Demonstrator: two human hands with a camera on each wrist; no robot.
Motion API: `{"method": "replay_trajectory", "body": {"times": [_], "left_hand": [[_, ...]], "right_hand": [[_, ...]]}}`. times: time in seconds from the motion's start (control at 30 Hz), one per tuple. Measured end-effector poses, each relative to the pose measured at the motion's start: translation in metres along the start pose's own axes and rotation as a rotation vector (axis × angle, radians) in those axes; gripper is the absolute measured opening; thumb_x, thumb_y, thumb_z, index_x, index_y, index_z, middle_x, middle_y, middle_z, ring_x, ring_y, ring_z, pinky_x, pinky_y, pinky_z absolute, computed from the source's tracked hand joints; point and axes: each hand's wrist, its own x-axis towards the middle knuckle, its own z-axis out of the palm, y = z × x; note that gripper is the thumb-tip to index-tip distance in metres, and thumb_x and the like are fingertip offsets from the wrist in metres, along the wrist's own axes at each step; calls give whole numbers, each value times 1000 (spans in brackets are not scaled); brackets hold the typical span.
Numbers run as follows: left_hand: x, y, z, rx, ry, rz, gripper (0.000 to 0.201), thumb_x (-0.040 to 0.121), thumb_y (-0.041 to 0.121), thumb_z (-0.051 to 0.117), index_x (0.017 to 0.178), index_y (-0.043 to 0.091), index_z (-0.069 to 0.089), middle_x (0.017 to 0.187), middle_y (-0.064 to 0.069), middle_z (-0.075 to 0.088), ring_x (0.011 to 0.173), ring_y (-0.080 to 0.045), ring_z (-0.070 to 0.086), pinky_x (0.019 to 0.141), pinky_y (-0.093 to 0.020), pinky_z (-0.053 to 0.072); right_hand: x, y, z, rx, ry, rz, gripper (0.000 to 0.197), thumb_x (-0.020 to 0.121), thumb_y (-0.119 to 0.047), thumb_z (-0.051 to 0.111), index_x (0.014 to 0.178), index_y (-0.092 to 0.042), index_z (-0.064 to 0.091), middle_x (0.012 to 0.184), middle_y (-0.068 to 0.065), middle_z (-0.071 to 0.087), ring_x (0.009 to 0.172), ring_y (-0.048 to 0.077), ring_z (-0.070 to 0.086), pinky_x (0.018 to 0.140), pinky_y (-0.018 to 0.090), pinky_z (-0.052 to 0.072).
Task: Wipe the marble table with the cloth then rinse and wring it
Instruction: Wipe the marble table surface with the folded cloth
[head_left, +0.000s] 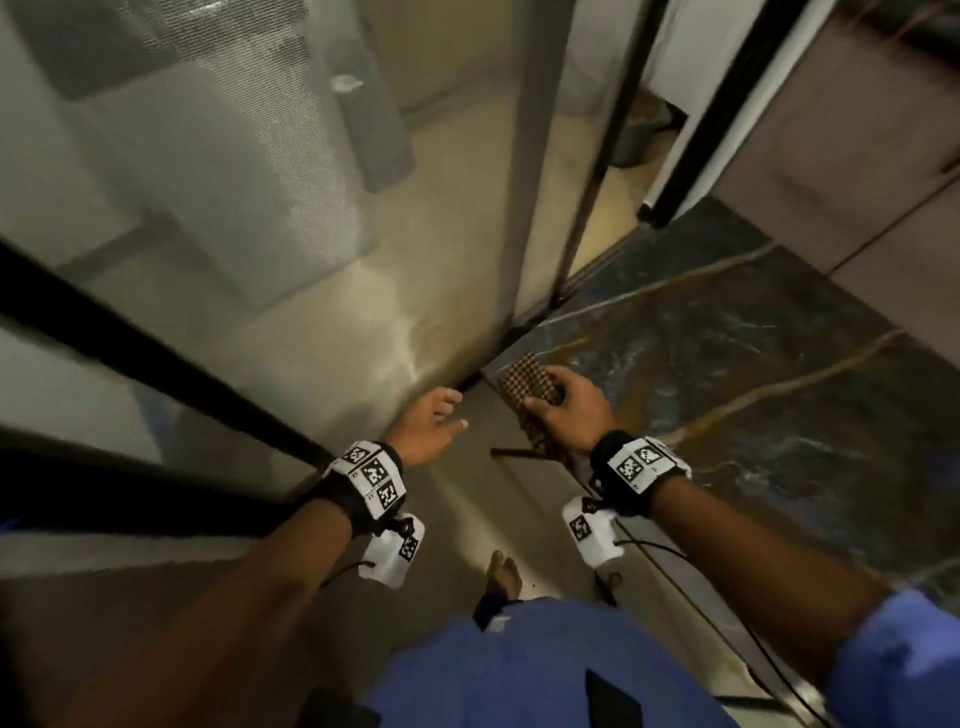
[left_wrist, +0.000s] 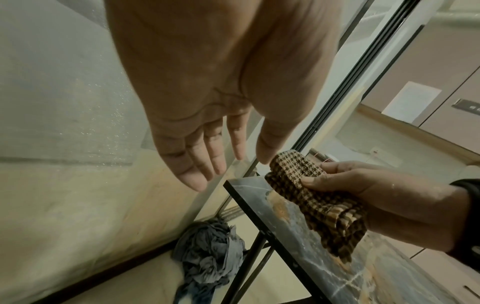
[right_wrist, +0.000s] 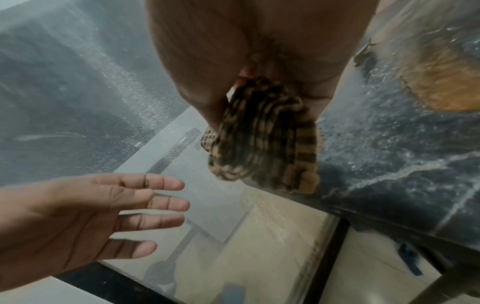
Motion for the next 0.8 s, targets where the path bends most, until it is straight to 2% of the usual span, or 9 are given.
{"method": "replay_trajectory", "body": {"times": [0.1,0.2,0.3,0.4,0.47,0.53,0.6,0.7,0.8], "left_hand": [[40,3,7,64,42,-23,31,89,7,60,120,11,58,121,-17,60,113,-28,58,103,-40,43],[68,13,11,65,63,-73,31,89,6,58,120,9,59,121,-14,61,111,-28,59,98,-40,46],[89,20,13,54,85,-95,34,89,0,55,123,2,57,116,-8,60,111,-23,57,102,-35,42],[113,20,10,24,62,-114,37,87,-10,48,123,-5,56,124,-22,59,119,-34,55,107,-45,40],[130,25,9,15,-1,-123,38,88,-14,42,122,-7,56,123,-25,59,117,-37,55,101,-47,43],[139,31,9,11,-65,-171,36,92,-10,40,121,-1,60,117,-17,62,108,-29,57,89,-40,48],[146,32,11,-38,-125,-207,35,93,-9,40,120,0,60,110,-11,61,104,-24,56,88,-37,47],[157,32,8,-16,-170,-201,37,90,-16,42,122,-7,58,109,-20,63,97,-25,59,89,-36,49],[165,29,2,-16,-227,-213,42,86,-23,44,125,-11,53,86,-11,62,76,-15,58,71,-22,51]], "right_hand": [[16,4,3,23,13,-10,49,82,-36,71,129,-26,59,119,0,68,108,18,63,96,30,48],[35,1,15,-30,-21,-46,46,83,-38,68,126,-23,61,109,9,63,103,26,59,93,37,47],[49,2,28,-114,-66,-17,47,85,-45,63,128,-27,56,106,5,51,100,25,55,92,40,48],[55,2,25,-307,65,-13,57,83,-44,65,135,-27,47,117,7,48,107,28,49,91,41,46],[56,-1,16,-406,163,-50,62,81,-39,68,136,-26,44,118,7,48,106,28,47,85,44,47],[56,-4,14,-409,182,-88,56,83,-34,66,134,-21,47,117,8,50,103,28,49,81,44,49],[50,-7,24,-426,159,-137,52,86,-36,63,131,-15,51,116,10,54,100,30,50,78,45,50],[40,-15,49,-547,169,-114,60,80,-43,67,128,-11,55,119,11,56,98,30,54,77,43,48],[38,-20,66,-571,262,-69,54,71,-30,75,121,-13,62,114,8,61,90,28,57,74,37,47]]}}
